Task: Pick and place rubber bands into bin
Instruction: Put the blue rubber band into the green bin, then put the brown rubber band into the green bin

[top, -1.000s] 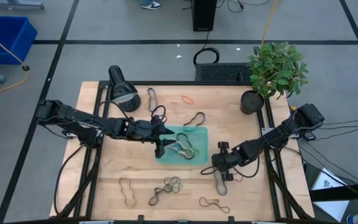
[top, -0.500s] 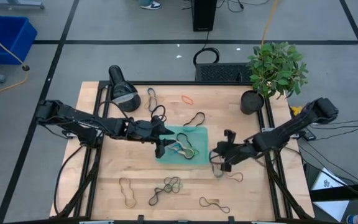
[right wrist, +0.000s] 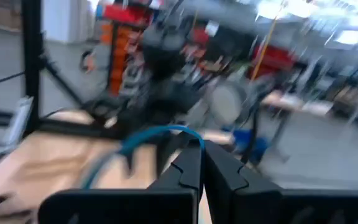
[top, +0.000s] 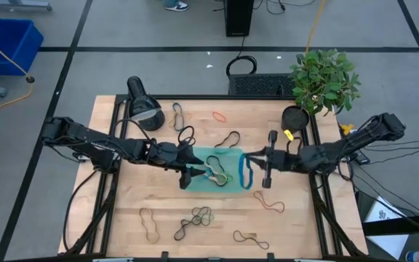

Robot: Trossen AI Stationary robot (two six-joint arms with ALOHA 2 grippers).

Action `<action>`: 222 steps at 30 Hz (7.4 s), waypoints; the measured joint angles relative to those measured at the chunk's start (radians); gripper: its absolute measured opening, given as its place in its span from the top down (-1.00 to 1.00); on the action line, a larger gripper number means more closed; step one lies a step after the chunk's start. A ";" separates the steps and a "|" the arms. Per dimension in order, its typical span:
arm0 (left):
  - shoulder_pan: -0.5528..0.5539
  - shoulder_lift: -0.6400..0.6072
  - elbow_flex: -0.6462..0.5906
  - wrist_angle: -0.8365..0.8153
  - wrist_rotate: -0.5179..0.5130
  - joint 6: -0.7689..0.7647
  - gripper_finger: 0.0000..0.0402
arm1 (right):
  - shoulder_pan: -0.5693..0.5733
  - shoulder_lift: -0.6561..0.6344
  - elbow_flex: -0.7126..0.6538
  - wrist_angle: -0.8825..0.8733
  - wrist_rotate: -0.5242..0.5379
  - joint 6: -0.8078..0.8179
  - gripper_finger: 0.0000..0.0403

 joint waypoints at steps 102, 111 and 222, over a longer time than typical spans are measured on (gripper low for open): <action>-0.462 0.310 0.002 -0.839 0.343 -0.615 0.72 | -0.226 0.641 0.001 0.092 -0.265 0.232 0.10; -0.462 0.311 0.001 -0.836 0.371 -0.603 0.95 | -0.221 0.641 0.000 0.137 -0.265 0.232 0.09; 0.094 0.318 0.000 0.119 -0.060 -0.009 0.69 | 0.353 0.486 0.003 -0.827 -0.416 1.113 0.09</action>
